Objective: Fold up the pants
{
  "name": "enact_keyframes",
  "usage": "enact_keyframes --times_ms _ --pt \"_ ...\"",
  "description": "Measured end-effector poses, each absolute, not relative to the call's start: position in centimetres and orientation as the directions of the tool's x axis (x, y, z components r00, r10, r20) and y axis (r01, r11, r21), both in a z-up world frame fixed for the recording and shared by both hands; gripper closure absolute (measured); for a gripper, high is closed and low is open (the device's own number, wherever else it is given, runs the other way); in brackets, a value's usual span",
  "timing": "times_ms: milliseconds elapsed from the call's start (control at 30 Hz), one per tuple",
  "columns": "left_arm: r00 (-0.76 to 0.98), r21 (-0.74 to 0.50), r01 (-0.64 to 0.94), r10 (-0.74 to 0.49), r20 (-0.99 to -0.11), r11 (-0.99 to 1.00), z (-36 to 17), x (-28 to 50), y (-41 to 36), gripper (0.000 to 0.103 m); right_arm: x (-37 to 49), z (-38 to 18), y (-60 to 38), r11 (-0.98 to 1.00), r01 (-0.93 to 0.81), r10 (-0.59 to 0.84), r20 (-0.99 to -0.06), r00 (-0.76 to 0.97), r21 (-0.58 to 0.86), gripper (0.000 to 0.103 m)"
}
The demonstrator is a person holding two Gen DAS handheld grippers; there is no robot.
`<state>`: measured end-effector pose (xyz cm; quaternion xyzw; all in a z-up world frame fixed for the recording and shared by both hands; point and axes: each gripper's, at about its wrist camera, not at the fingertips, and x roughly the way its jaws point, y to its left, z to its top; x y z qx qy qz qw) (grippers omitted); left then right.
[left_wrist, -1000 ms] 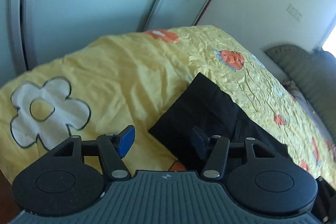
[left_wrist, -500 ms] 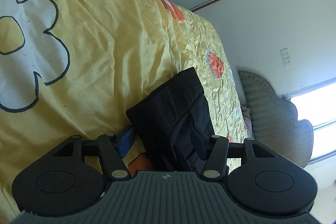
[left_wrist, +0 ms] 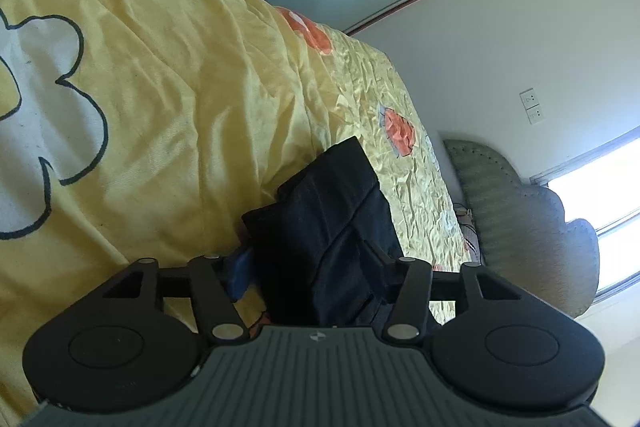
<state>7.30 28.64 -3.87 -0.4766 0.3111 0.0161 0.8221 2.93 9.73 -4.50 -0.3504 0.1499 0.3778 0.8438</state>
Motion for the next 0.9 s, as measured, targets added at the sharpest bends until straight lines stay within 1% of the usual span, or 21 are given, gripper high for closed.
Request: enact_keyframes --times_ms 33,100,133,233,333,400,467,500,567,600,633,667,700,767,800,900 --pt "0.806 -0.769 -0.318 -0.269 -0.527 0.555 -3.6 7.4 28.4 0.043 3.0 -4.7 9.9 0.465 -0.739 0.522 -0.523 0.674 -0.488 0.090" --pt "0.810 -0.762 -0.298 -0.270 -0.521 0.575 -3.2 7.6 28.1 0.039 2.3 -4.7 10.4 0.451 -0.711 0.512 -0.496 0.701 -0.539 0.087" --pt "0.808 -0.766 -0.295 -0.278 -0.519 0.571 -3.3 7.7 28.1 0.036 2.3 -4.9 10.8 0.444 -0.690 0.497 -0.484 0.720 -0.571 0.082" --pt "0.811 -0.797 -0.291 -0.305 -0.499 0.529 -3.8 7.9 28.4 0.033 2.4 -5.7 11.6 0.449 -0.638 0.472 -0.440 0.764 -0.626 0.069" --pt "0.814 -0.812 -0.288 -0.317 -0.487 0.508 -4.2 8.0 28.6 0.032 3.0 -5.3 12.0 0.449 -0.651 0.480 -0.450 0.753 -0.612 0.070" --pt "0.820 -0.824 -0.280 -0.324 -0.472 0.493 -4.0 7.6 28.9 0.032 3.0 -3.9 11.5 0.463 -0.693 0.501 -0.482 0.719 -0.552 0.069" --pt "0.823 -0.833 -0.269 -0.334 -0.459 0.483 -3.9 7.6 29.2 0.032 2.6 -3.0 10.9 0.466 -0.724 0.536 -0.489 0.688 -0.508 0.047" --pt "0.822 -0.840 -0.273 -0.339 -0.456 0.469 -4.0 7.7 29.4 0.032 2.4 -3.3 11.1 0.455 -0.710 0.523 -0.485 0.701 -0.537 0.030" --pt "0.823 -0.855 -0.271 -0.354 -0.444 0.441 -4.1 7.7 29.7 0.032 1.8 -4.3 11.3 0.450 -0.669 0.518 -0.438 0.735 -0.592 0.031" --pt "0.823 -0.856 -0.273 -0.355 -0.444 0.438 -4.1 7.8 29.7 0.032 2.0 -4.2 11.3 0.460 -0.667 0.515 -0.435 0.738 -0.587 0.032" --pt "0.823 -0.857 -0.274 -0.355 -0.444 0.436 -4.2 7.7 29.7 0.032 2.3 -4.1 11.4 0.471 -0.663 0.511 -0.433 0.743 -0.582 0.038" --pt "0.824 -0.857 -0.270 -0.354 -0.441 0.439 -4.1 7.6 29.6 0.032 2.6 -4.2 11.5 0.479 -0.645 0.499 -0.420 0.758 -0.596 0.049" --pt "0.823 -0.856 -0.261 -0.360 -0.439 0.447 -4.1 7.6 29.5 0.032 3.0 -4.4 11.6 0.482 -0.620 0.475 -0.409 0.779 -0.619 0.070" --pt "0.814 -0.854 -0.243 -0.382 -0.437 0.459 -4.1 7.7 29.1 0.032 3.9 -4.5 11.3 0.499 -0.620 0.474 -0.408 0.780 -0.606 0.080" --pt "0.808 -0.853 -0.235 -0.394 -0.438 0.466 -4.2 7.9 28.8 0.032 4.2 -3.9 10.8 0.524 -0.635 0.490 -0.409 0.770 -0.567 0.088" --pt "0.795 -0.855 -0.230 -0.417 -0.441 0.464 -4.5 8.9 28.2 0.032 5.0 -1.4 8.6 0.610 -0.707 0.579 -0.409 0.706 -0.357 0.088"
